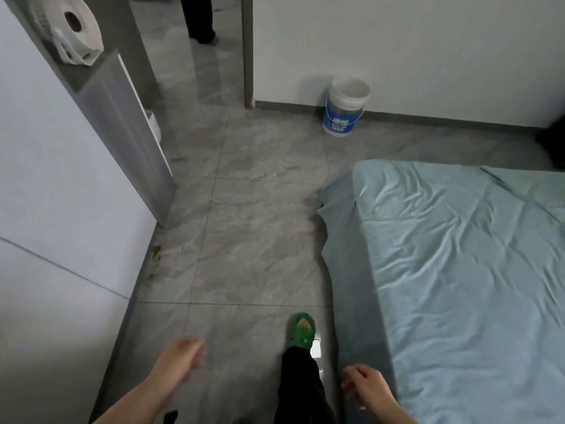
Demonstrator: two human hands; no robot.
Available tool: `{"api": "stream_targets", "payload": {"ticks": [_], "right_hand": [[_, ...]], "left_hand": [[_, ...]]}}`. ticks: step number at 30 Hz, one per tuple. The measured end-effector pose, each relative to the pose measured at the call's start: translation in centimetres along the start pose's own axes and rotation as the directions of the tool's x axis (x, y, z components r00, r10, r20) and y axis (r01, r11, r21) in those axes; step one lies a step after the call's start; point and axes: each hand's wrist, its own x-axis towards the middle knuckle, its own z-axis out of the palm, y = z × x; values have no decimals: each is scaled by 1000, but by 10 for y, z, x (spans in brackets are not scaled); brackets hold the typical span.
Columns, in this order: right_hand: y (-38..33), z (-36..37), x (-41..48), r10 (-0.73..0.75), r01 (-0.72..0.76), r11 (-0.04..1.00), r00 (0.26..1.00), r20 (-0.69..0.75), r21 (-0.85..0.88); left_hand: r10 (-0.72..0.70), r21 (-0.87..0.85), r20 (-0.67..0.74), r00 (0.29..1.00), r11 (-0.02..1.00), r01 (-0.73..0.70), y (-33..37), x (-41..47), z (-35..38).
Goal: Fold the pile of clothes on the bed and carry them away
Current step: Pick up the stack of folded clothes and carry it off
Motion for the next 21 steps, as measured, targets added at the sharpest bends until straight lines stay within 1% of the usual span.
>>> {"api": "stream_targets", "payload": {"ticks": [2,6,10,14,17,19,21], "right_hand": [[-22,-23,30,14,-14,1000,1000,-17,0],[-90,-64,91,0,0,1000,1000,-17,-13],[-178,-86,143,-48,50,996,998,31,-69],[-279,-99,194,-121,123,991,992,26,-62],[-352,-104,233,-182,182,983,983,-15,-22],[-393,-106,261,-200,200,980,979,-28,9],[-431,-106,283,-194,195,980,981,-30,41]], "left_hand": [[40,-37,32,999,999,-39,44,17,22],[39,-50,-4,999,998,-39,120,49,61],[89,-13,-55,995,996,-89,182,78,85],[27,-22,-66,997,999,-29,238,116,99],[-1,-15,-90,996,1000,0,283,153,96],[-27,-9,-102,994,1000,27,315,184,92],[-6,14,-127,992,1000,8,351,212,90]]}}
